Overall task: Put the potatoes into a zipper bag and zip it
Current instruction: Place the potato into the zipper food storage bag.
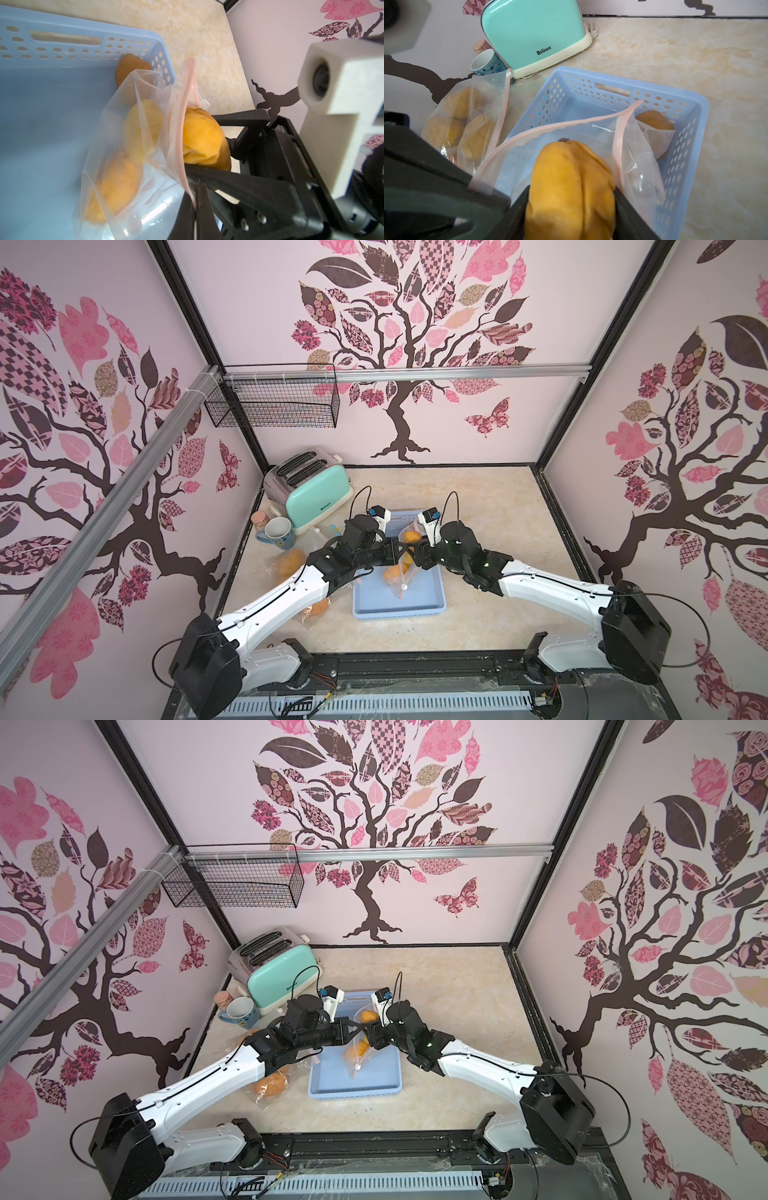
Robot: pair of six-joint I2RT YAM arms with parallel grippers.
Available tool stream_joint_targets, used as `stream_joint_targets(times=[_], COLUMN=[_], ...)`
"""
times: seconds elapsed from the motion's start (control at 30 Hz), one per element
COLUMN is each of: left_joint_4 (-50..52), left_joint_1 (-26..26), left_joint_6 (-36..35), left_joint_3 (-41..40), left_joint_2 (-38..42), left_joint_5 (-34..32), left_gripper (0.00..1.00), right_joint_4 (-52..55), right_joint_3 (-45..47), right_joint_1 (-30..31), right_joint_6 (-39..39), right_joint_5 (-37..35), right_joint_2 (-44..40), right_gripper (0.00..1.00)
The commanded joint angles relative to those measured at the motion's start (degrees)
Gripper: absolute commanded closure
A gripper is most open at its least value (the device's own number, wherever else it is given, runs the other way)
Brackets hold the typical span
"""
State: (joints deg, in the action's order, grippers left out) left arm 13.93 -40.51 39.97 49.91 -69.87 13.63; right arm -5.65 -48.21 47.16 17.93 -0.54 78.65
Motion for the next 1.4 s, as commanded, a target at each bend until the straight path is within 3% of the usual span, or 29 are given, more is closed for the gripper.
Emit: stream_joint_targets(times=[0.0,0.2,0.4,0.57,0.77,1.0,1.37], left_joint_4=[1.27,3.16,3.6,4.64,6.32,9.83,25.33], left_joint_1=[-0.09,-0.09,-0.09,-0.12,-0.09,-0.09,-0.01], left_joint_6=[-2.16,-2.86,-2.65,-3.28,-4.31,-6.78,-15.73], left_joint_3=[3.69,4.49,3.93,4.05,5.25,7.07,17.31], left_joint_2=[1.4,2.07,2.89,3.64,3.94,5.17,14.15], left_joint_5=[-1.93,-4.15,-5.19,-5.93,-6.6,-7.12,-23.25], left_gripper=[1.0,1.0,1.0,1.0,1.0,1.0,1.0], right_joint_4=[8.9,13.35,14.53,14.73,9.22,11.52,10.17], right_joint_3=[-4.12,-7.46,-8.92,-8.88,-5.26,-5.52,-2.65], right_joint_1=[1.25,1.45,1.46,1.53,1.53,1.5,1.21], right_joint_6=[0.12,1.28,1.16,-0.81,-2.02,-3.73,-4.18], right_joint_5=[-3.15,-5.61,-2.33,2.1,12.66,6.92,5.03], right_joint_2=[2.47,3.72,2.15,-1.68,-7.2,-9.26,-19.49], right_gripper=[0.41,0.36,0.27,0.25,0.24,0.26,0.27])
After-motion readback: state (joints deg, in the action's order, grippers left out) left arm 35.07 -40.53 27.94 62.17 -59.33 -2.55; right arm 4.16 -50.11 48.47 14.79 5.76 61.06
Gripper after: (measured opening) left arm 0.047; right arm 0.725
